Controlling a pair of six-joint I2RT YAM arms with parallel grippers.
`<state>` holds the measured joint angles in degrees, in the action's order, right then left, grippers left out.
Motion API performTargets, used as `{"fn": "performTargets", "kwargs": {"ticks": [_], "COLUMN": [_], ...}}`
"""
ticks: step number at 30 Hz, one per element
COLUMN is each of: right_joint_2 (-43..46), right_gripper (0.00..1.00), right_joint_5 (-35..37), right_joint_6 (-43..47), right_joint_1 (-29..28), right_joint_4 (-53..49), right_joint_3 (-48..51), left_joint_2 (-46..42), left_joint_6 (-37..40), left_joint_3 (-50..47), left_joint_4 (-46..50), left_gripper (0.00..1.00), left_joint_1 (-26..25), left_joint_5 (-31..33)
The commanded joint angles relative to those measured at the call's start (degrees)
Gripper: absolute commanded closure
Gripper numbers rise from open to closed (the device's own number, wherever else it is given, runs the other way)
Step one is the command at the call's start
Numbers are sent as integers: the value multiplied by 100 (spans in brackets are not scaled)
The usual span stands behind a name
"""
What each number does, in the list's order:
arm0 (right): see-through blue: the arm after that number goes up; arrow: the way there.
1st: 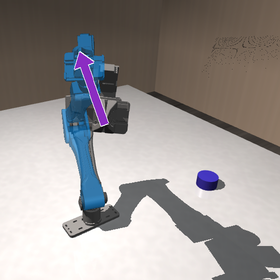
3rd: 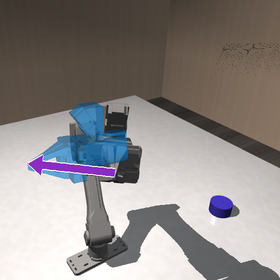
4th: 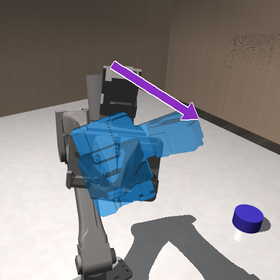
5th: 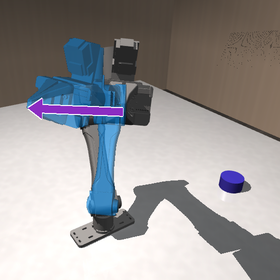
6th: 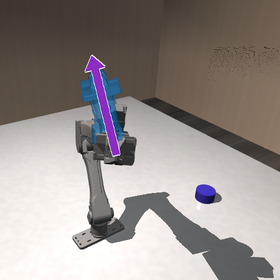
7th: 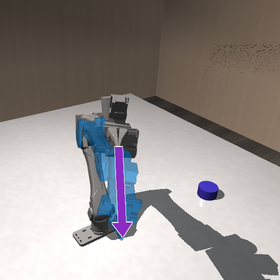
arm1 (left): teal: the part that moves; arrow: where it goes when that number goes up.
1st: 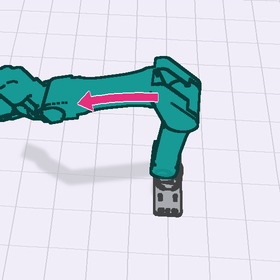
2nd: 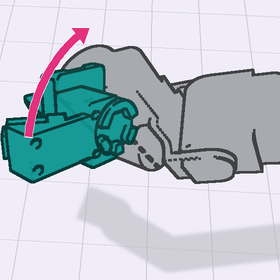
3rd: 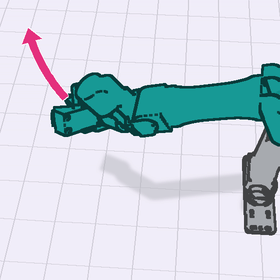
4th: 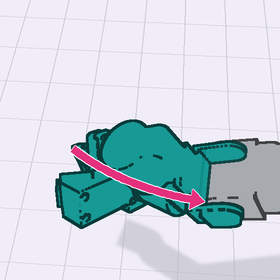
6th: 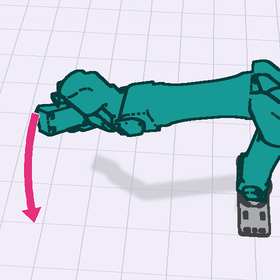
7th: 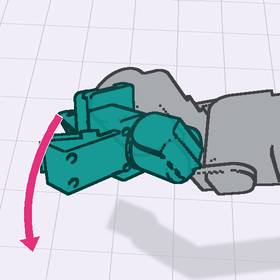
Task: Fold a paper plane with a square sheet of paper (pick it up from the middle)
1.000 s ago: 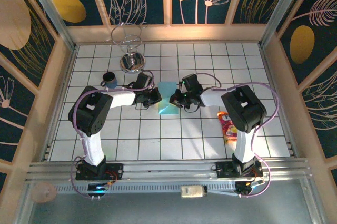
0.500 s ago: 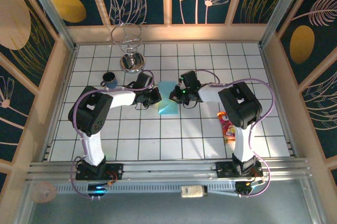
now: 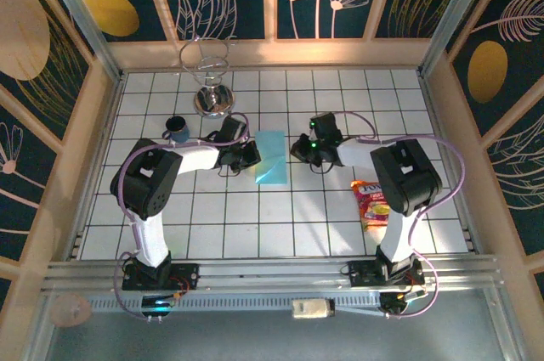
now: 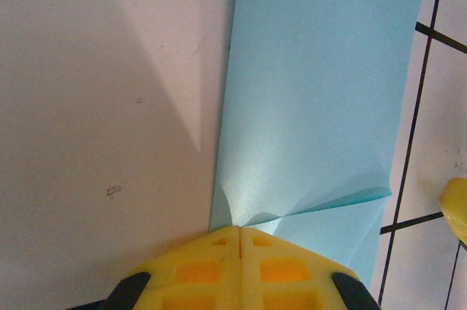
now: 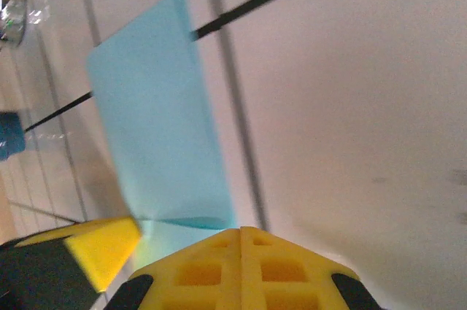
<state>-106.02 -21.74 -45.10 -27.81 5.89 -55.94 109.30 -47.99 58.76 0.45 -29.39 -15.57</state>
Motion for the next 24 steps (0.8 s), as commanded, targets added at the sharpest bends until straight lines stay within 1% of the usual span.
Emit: {"fn": "performTargets", "kwargs": {"ticks": [1,4,9,13,19,21,22,24], "right_joint_2": [-43,-317,-703,-881,-969,-1025,-1034,-1048], "right_gripper": [100,100,100,100,100,100,100,100], "right_joint_5": [-217,-445,-604,-580,-401,-303,-268,-184], "right_joint_6": [162,-51,-132,-84,-49,-47,-47,-51], "right_joint_1": [-446,-618,-629,-621,-592,-564,-550,-526], "right_joint_4": [38,202,162,-31,-209,-303,-340,-401], "right_joint_3": [-431,-536,-710,-726,-430,-352,-332,-272], "left_joint_2": [198,169,139,140,90,-82,-268,-759], "left_joint_6": [145,162,193,202,184,193,169,94], "left_joint_3": [2,12,-5,38,152,196,125,-77], "left_joint_4": [615,614,574,573,570,500,315,-114], "left_gripper": [100,100,100,100,100,100,100,94], "left_joint_1": [29,28,30,29,29,29,29,29], "left_joint_5": [277,274,218,182,127,123,72,-47]}}
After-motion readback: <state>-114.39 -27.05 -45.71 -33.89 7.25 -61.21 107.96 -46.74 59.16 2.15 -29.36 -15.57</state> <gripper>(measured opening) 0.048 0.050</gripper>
